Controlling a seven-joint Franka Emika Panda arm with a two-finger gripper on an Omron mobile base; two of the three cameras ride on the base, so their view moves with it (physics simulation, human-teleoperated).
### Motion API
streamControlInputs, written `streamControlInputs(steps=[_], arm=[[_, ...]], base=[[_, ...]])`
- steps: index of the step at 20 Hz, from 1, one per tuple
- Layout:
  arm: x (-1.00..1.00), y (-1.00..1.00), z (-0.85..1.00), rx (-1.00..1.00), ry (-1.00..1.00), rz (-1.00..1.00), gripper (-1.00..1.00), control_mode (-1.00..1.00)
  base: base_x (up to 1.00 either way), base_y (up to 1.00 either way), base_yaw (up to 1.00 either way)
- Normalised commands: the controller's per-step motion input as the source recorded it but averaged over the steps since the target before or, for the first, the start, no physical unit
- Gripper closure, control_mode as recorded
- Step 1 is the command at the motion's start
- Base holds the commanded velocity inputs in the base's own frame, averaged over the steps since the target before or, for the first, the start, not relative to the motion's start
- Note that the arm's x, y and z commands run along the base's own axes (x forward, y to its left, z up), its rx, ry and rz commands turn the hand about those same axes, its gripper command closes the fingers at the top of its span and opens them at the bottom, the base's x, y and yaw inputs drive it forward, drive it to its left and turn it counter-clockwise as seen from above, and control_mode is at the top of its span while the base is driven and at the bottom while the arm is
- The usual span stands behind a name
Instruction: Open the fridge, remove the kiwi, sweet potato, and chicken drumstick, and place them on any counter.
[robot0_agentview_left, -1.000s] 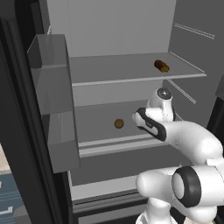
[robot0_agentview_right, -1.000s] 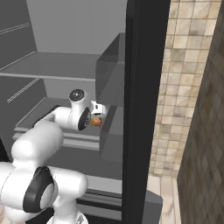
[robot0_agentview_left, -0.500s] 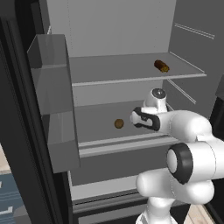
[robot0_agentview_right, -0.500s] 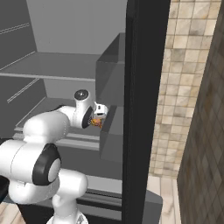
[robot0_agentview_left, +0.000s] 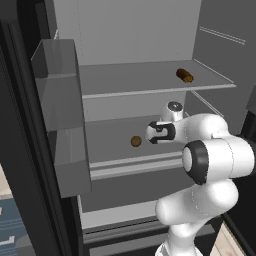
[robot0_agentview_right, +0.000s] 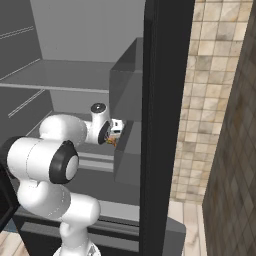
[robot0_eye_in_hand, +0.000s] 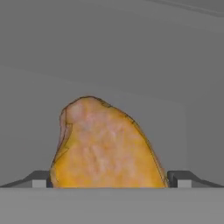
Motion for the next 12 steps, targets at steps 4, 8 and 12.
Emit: streamControlInputs(steps=[4,8,12], arm=[[0.35,0.0,-0.28,0.0,0.06,0.0,-1.0,-1.0],[0.21,0.0,-0.26,0.0,0.06,0.0,-1.0,-1.0],[0.03,0.0,-0.21,0.0,0.03,0.0,1.0,-1.0]], base=[[0.0,0.0,0.0],[0.0,0.0,0.0],[0.0,0.0,0.0]])
